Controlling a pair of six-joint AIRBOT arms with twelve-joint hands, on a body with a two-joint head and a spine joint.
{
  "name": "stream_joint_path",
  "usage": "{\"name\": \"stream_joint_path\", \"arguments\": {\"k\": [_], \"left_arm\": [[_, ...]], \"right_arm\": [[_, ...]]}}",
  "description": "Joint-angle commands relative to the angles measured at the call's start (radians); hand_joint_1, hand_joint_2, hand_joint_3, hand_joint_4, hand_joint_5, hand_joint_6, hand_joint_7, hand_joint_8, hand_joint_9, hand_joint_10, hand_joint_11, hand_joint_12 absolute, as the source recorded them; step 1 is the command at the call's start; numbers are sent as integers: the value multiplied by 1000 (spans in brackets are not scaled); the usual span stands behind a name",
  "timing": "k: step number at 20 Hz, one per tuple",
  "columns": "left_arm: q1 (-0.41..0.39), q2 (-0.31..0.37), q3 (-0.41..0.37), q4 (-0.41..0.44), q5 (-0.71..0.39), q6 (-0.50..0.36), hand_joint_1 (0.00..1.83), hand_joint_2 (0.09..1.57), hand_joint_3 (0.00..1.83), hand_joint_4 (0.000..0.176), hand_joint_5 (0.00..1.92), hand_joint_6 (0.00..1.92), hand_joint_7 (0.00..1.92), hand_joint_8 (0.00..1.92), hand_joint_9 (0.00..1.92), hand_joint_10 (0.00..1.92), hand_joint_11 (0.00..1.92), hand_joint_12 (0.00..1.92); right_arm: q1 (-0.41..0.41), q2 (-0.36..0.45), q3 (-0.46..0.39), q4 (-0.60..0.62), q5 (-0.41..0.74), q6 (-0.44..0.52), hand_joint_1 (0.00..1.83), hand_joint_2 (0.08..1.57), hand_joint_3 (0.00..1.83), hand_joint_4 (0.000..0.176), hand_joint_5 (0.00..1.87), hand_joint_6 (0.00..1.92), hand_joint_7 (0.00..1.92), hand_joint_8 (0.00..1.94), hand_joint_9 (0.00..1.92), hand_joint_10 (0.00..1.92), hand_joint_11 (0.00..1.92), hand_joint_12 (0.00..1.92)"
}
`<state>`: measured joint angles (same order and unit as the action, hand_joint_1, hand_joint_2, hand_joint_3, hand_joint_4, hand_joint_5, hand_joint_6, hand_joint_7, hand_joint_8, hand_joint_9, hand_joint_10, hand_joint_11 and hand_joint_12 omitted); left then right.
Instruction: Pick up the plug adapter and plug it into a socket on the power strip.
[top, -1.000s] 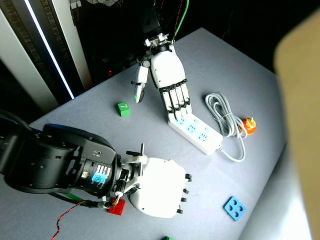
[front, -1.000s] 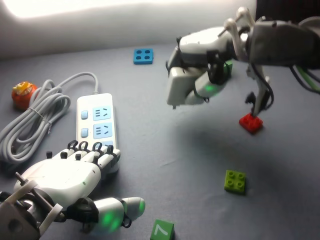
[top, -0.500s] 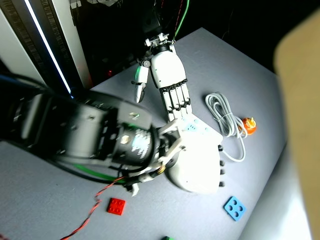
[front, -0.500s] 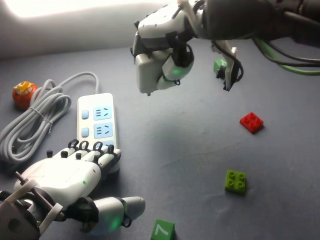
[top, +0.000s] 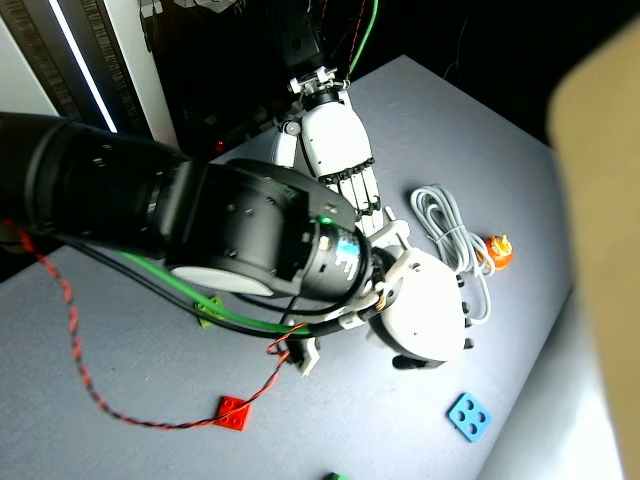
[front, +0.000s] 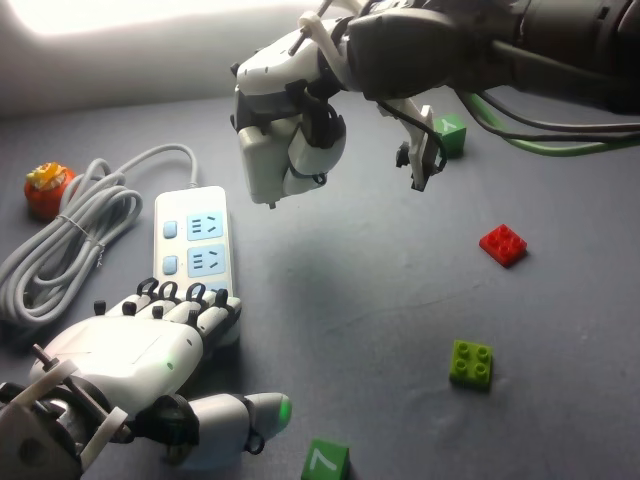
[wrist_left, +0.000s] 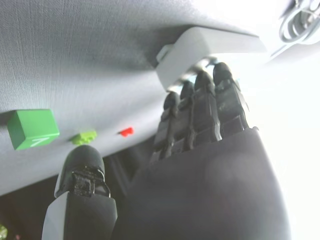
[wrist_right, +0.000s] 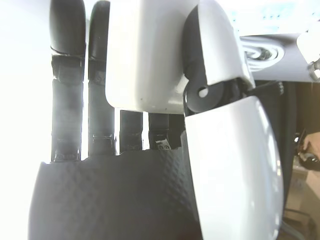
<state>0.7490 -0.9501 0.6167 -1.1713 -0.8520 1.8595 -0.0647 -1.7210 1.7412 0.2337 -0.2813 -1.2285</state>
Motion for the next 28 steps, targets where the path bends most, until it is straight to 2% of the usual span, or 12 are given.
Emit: {"name": "stream_joint_path", "arguments": {"k": [1,5,9,14,16,19,21,22,23,25,26,28], "left_arm": [[-4,-6,2,21,-20,-1,0,1192,0,0,72,3,107,4,100,5,0,189],[-5,-5,2,21,-20,-1,0,1197,1,0,77,4,111,3,97,2,0,177],[-8,-5,1,21,-20,-1,0,1193,0,0,49,1,87,4,75,6,0,125],[-10,-5,3,21,-20,-1,0,1196,0,0,80,1,119,1,107,3,0,209],[-10,-5,4,21,-20,-1,0,1199,1,0,58,3,97,1,89,0,0,134],[-11,-5,4,21,-20,-2,0,1194,0,0,57,0,98,0,95,0,0,152],[-12,-5,6,21,-21,-2,0,1204,2,0,44,0,88,1,86,2,0,111],[-12,-5,8,21,-22,-2,0,1200,0,0,61,4,96,1,91,0,0,128],[-12,-5,8,21,-22,-2,0,1200,0,0,61,4,96,1,91,0,0,128],[-12,-6,8,21,-22,-2,0,1197,0,0,54,1,87,0,80,0,0,129],[-11,-6,8,21,-22,-2,0,1191,0,0,68,1,101,0,93,1,0,180],[-11,-6,8,21,-22,-1,0,1197,1,0,90,3,134,5,121,5,0,196]], "right_arm": [[27,6,-2,-11,105,8,1374,1118,0,0,809,1111,997,923,1003,1087,899,923],[36,11,-22,-79,109,16,1377,1113,0,0,824,1100,1022,871,1001,1096,891,927],[44,44,-91,-187,97,57,1375,1114,0,0,817,1126,1018,861,1003,1091,889,906],[47,64,-127,-202,116,79,1377,1110,0,0,826,1110,1024,861,1008,1078,906,852],[35,60,-132,-202,145,88,1378,1106,0,0,835,1097,1038,833,1013,1071,921,835],[39,52,-132,-212,119,118,1376,1113,0,0,822,1121,1024,856,997,1096,906,837],[42,51,-140,-310,137,166,1378,1105,0,0,838,1095,1047,819,1011,1069,916,825],[50,45,-144,-455,95,204,1380,1097,0,0,856,1068,1064,796,1025,1044,936,827],[53,44,-147,-510,78,232,1380,1097,0,0,856,1068,1064,796,1025,1044,936,827],[56,45,-154,-569,49,275,1379,1100,1,0,849,1076,1052,814,1022,1053,934,842],[59,49,-161,-633,16,348,1376,1110,1,0,826,1109,1030,844,1005,1086,913,852],[60,52,-165,-707,17,412,1376,1112,0,0,825,1103,1024,869,998,1092,906,854]]}}
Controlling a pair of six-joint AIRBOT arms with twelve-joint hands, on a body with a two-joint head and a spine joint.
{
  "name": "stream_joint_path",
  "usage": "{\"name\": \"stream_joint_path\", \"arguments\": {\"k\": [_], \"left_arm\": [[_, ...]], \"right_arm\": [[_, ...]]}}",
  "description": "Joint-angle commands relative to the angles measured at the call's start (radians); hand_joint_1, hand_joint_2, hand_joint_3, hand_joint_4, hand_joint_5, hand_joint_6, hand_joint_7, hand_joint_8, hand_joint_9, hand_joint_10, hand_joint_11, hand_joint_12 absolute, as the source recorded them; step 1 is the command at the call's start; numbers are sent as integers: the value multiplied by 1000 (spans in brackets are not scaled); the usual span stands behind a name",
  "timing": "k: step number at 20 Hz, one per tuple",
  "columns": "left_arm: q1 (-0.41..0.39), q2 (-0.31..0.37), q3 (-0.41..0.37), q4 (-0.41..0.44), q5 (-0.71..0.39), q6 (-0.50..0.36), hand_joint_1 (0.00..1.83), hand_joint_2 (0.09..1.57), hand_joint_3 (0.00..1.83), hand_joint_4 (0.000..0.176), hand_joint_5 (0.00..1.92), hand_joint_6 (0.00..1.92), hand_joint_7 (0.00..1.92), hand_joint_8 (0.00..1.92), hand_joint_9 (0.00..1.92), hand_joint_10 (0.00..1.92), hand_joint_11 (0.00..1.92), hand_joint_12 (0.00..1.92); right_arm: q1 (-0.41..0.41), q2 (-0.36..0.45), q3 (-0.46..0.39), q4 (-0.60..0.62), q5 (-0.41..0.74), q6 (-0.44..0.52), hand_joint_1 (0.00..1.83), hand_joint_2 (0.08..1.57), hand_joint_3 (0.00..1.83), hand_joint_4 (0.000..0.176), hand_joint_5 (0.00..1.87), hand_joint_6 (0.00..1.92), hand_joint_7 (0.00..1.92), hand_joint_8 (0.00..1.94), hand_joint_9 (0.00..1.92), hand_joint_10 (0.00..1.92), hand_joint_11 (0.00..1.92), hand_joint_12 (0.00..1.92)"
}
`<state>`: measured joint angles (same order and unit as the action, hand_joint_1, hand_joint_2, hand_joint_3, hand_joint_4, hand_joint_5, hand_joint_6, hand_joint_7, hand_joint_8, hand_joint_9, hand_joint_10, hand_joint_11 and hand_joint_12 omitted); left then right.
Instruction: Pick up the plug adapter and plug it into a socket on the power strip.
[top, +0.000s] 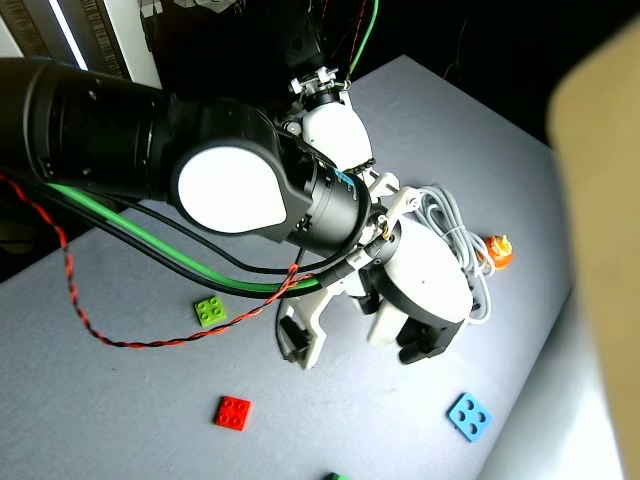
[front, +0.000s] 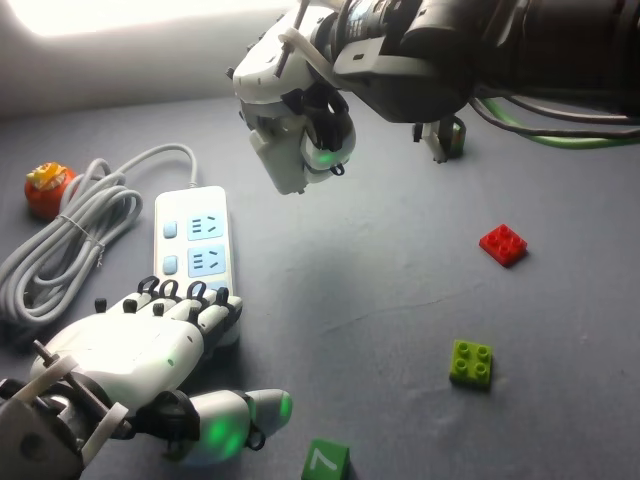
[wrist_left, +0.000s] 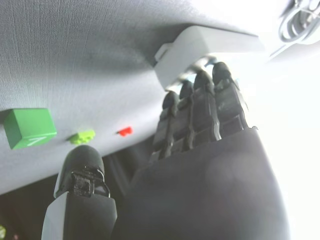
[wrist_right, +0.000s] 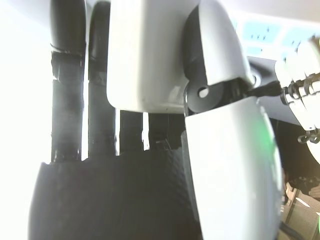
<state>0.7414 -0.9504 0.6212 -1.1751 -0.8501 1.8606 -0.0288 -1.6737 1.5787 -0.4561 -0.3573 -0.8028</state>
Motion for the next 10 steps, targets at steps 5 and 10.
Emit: {"name": "stream_joint_path", "arguments": {"k": [5,10], "left_arm": [[-4,-7,6,25,-28,-1,0,1195,0,0,77,0,94,0,71,0,0,126],[-4,-7,3,25,-28,-1,0,1192,0,0,84,1,117,2,98,2,0,164]], "right_arm": [[41,-2,-18,-135,113,44,1375,1116,0,0,816,1113,1021,877,988,1107,901,877],[58,-3,-38,-155,103,45,1376,1110,2,0,843,1091,1030,865,984,1099,891,874]]}}
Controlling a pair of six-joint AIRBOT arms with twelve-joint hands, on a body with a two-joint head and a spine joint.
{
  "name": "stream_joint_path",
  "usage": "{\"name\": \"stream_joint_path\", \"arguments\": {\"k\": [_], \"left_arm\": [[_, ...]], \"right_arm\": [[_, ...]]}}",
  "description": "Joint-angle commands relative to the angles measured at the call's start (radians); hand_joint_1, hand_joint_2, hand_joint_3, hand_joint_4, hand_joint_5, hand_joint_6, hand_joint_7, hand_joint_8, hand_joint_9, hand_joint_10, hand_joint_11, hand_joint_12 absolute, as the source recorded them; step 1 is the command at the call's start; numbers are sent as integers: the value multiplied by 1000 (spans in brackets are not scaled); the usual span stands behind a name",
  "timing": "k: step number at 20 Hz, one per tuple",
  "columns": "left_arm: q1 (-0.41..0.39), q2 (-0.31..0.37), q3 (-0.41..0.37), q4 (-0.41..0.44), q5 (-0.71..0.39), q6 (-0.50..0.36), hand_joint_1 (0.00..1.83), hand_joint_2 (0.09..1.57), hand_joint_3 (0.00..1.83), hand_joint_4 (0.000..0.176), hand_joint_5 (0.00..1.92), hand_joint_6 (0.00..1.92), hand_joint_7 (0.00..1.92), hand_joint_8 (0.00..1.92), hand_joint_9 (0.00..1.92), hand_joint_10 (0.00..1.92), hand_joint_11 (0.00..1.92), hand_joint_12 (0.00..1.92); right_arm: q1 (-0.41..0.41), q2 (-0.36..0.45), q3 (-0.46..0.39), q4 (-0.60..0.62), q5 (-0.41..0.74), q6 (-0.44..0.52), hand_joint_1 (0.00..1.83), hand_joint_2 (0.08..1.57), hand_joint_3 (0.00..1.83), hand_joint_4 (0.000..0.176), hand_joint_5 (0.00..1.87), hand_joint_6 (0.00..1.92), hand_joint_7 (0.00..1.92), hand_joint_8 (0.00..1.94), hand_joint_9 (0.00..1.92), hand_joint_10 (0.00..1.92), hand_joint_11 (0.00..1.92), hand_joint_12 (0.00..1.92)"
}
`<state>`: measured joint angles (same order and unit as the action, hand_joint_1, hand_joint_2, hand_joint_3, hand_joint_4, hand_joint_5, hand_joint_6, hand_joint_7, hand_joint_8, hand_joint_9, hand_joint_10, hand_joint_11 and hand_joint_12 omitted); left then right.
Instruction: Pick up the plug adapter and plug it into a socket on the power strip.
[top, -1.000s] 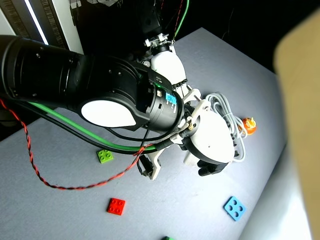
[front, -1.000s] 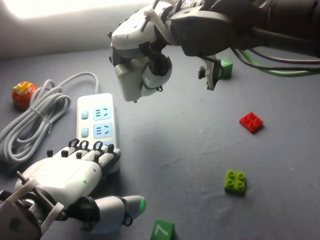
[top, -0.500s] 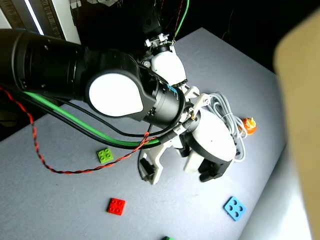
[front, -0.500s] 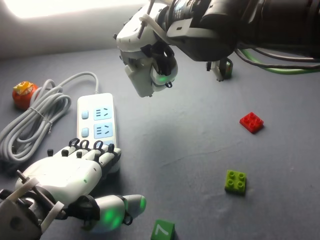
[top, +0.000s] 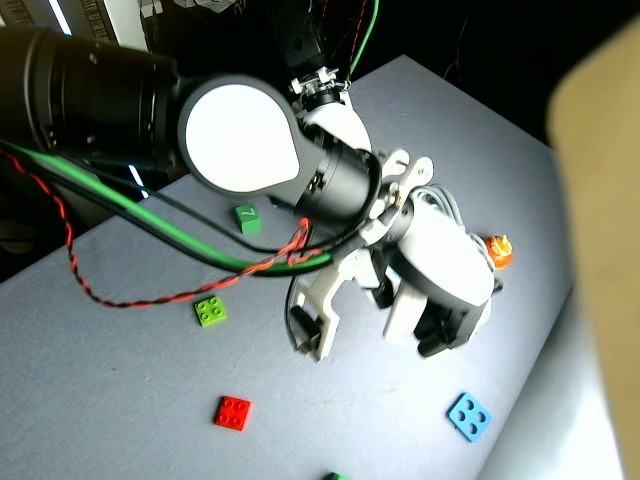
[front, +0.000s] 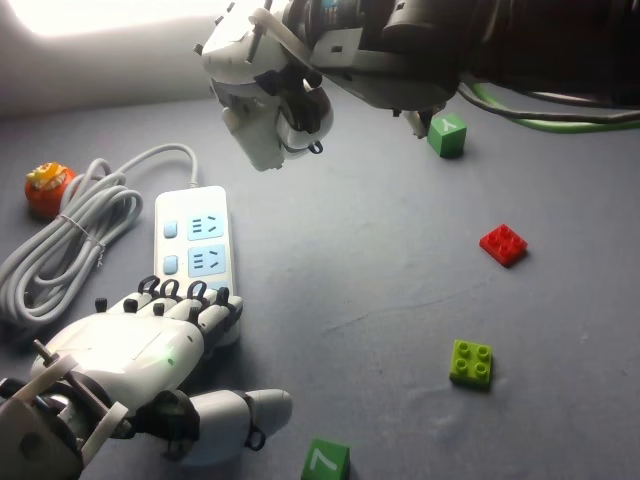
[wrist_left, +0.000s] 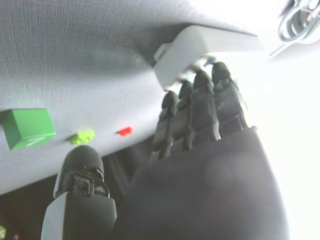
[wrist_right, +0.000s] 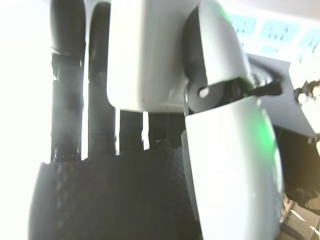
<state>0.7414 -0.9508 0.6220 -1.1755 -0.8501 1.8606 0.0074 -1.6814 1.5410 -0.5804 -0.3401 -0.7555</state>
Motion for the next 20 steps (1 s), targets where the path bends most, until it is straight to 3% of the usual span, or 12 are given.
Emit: {"name": "stream_joint_path", "arguments": {"k": [1,3,6,8,9,11,20], "left_arm": [[-4,-7,2,26,-28,-1,0,1190,0,0,73,0,104,1,92,0,0,153],[-4,-7,3,26,-30,-2,0,1192,1,0,72,1,108,2,99,2,0,169],[-3,-7,3,26,-30,-1,0,1198,2,0,48,1,88,2,82,4,0,113],[-2,-7,-1,26,-30,-1,0,1197,0,0,96,3,140,4,134,5,0,247],[-2,-8,-2,26,-30,-1,0,1197,1,0,71,5,111,4,99,7,0,159],[-3,-8,-4,26,-30,-1,0,1195,0,0,94,1,131,1,111,1,0,172],[-8,-8,-4,26,-30,0,0,1190,0,0,89,1,124,0,105,0,0,224]], "right_arm": [[23,2,0,-30,78,-2,1375,1111,1,0,842,1098,1030,866,978,1105,890,874],[24,-5,0,-38,61,46,1377,1107,0,0,849,1082,1045,837,988,1093,890,868],[27,-19,0,-188,-6,348,1377,1106,0,0,844,1090,1043,838,994,1086,896,872],[25,-35,-15,-250,-40,407,1377,1106,0,0,848,1077,1042,840,993,1094,898,873],[23,-40,-27,-268,-58,417,1378,1103,0,0,854,1065,1051,826,1000,1084,902,873],[9,-48,-64,-425,-87,573,1377,1107,1,0,843,1078,1042,847,992,1093,898,875],[-15,-117,-43,-498,-158,786,1379,1100,0,0,857,1051,1052,832,1013,1061,927,861]]}}
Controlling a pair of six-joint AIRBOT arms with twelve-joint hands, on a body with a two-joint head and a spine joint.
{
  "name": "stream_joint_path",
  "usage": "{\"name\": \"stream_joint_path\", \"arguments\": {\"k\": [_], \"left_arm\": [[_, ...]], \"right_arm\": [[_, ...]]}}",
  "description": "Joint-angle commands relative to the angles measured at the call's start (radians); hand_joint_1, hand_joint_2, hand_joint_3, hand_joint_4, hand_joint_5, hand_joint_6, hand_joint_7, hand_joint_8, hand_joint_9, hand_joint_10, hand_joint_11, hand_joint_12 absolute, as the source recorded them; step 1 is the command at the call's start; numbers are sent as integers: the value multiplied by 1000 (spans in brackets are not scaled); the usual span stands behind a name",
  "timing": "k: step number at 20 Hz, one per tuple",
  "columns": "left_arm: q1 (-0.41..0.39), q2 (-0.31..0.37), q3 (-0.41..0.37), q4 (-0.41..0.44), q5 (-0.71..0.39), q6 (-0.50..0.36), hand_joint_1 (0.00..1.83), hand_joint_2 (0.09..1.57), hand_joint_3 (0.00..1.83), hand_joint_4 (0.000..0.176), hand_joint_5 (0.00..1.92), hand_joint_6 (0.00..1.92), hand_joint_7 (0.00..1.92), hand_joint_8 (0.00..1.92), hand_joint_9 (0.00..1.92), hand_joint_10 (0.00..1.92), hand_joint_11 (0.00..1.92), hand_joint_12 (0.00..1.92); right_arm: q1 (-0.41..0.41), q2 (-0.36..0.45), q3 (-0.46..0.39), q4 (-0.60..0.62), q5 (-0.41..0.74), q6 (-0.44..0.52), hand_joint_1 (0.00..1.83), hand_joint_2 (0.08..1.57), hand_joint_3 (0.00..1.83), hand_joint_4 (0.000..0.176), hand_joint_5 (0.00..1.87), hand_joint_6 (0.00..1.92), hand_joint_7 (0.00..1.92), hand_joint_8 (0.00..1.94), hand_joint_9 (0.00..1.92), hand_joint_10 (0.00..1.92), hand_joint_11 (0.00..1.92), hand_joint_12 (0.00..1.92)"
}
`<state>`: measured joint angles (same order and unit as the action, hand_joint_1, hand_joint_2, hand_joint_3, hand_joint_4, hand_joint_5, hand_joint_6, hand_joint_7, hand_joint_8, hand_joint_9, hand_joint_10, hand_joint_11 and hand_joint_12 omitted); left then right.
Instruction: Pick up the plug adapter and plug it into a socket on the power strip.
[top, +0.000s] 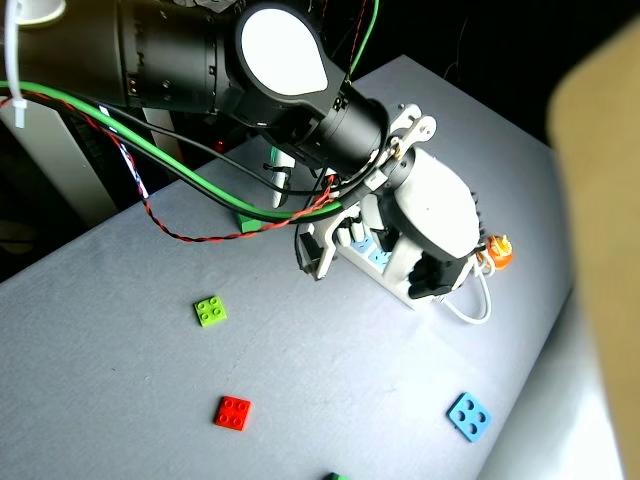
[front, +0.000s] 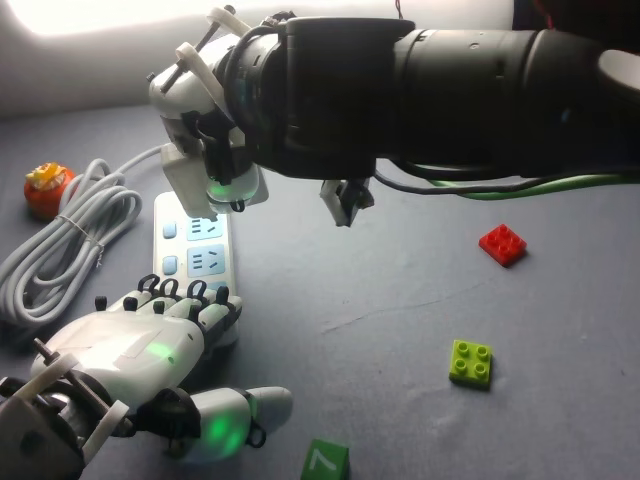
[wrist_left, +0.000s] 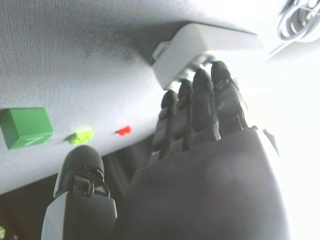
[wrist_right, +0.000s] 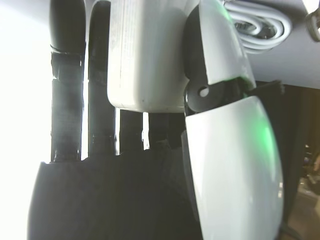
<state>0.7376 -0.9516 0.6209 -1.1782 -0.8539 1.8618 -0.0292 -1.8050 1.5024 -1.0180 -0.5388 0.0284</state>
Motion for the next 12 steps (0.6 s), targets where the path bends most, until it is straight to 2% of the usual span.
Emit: {"name": "stream_joint_path", "arguments": {"k": [1,4,6,10,12], "left_arm": [[-4,-7,-2,28,-27,-1,0,1195,0,0,58,3,95,3,73,1,0,142],[-3,-9,2,28,-27,1,0,1203,2,0,114,4,161,3,151,4,0,275],[-3,-10,3,28,-27,1,0,1209,2,0,103,2,142,1,124,2,0,213],[-3,-13,3,28,-27,0,0,1210,1,0,103,2,141,1,124,2,0,242],[-5,-16,6,28,-27,-2,0,1201,0,0,90,0,133,2,118,4,0,196]], "right_arm": [[20,-6,13,-60,41,7,1381,1096,0,0,867,1033,1061,813,1021,1056,933,861],[9,-37,65,-60,61,22,1379,1102,0,0,854,1058,1052,830,1006,1073,920,858],[0,-51,87,-60,66,30,1381,1095,0,0,869,1030,1070,802,1021,1053,931,890],[-17,-70,115,-66,88,48,1380,1097,1,0,863,1048,1064,809,1013,1058,922,891],[-25,-85,136,-89,93,55,1379,1100,0,0,858,1056,1057,827,1006,1066,912,880]]}}
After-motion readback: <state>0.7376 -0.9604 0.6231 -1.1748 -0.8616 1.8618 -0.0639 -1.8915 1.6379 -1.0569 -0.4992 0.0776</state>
